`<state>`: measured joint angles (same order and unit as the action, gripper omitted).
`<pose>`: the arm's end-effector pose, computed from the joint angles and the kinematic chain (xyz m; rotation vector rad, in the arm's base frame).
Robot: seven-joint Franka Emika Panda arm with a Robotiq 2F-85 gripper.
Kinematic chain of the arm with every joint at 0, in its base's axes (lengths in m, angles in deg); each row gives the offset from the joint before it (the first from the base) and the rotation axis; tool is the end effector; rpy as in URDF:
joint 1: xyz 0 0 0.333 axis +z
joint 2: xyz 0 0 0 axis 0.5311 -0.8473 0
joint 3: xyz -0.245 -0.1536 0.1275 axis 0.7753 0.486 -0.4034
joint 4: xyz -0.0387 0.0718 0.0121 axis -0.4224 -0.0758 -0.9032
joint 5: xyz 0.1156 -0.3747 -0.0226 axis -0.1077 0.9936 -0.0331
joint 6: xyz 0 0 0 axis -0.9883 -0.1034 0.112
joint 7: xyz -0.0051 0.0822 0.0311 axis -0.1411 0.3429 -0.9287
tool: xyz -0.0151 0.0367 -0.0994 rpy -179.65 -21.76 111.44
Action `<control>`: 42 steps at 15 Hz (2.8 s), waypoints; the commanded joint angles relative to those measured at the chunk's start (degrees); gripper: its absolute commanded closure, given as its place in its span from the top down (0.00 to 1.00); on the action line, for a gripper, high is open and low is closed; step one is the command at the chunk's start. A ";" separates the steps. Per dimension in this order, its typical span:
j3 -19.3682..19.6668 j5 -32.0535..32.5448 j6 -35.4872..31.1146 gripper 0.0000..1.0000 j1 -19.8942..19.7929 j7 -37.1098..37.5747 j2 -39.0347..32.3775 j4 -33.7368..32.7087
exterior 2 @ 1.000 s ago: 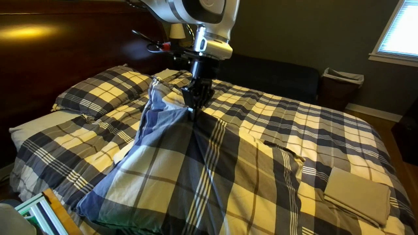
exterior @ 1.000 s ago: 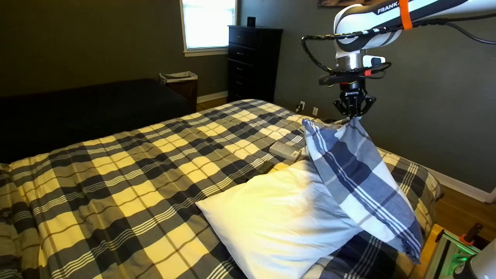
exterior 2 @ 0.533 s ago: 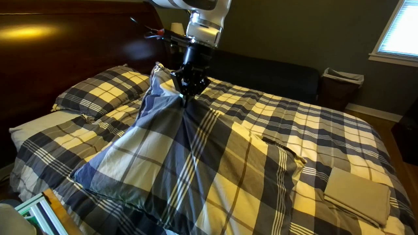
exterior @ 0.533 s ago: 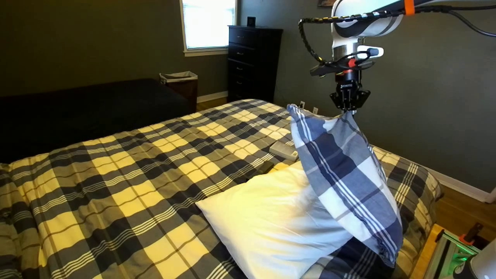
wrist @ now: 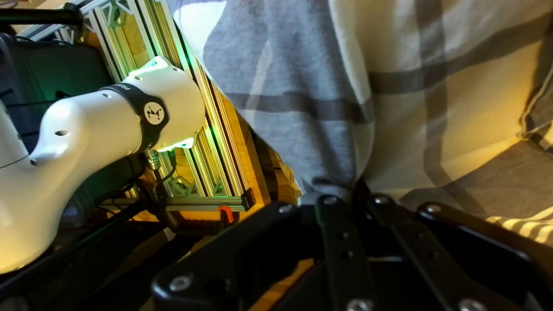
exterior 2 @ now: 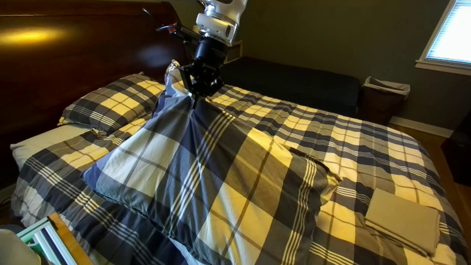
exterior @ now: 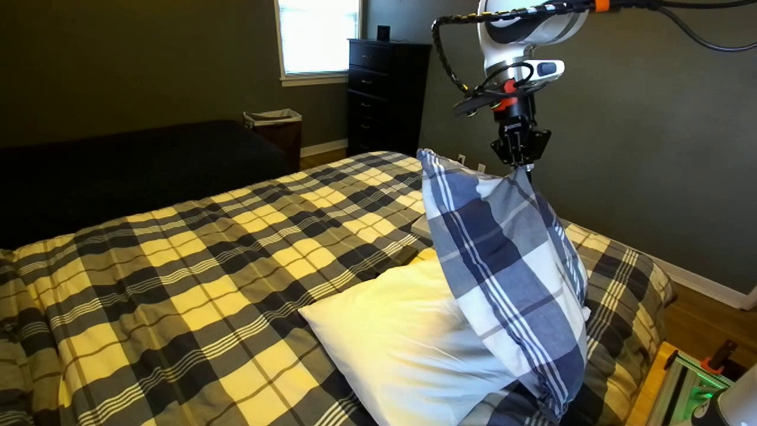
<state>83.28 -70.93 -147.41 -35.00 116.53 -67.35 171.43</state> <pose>0.5082 -0.0484 0.4791 1.6771 -2.1949 -0.4431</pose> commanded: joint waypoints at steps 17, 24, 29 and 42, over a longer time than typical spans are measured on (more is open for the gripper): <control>-1.50 -5.37 -2.05 0.02 6.07 1.91 -11.84 -9.71; -2.19 -3.94 -13.09 0.02 7.96 0.44 -12.50 -4.53; -2.08 -1.49 -16.59 0.55 8.06 -3.85 -10.41 -2.75; -2.17 12.98 -17.64 1.00 5.68 -30.88 1.71 4.25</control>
<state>81.41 -59.60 -164.33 -28.57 92.47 -70.79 170.40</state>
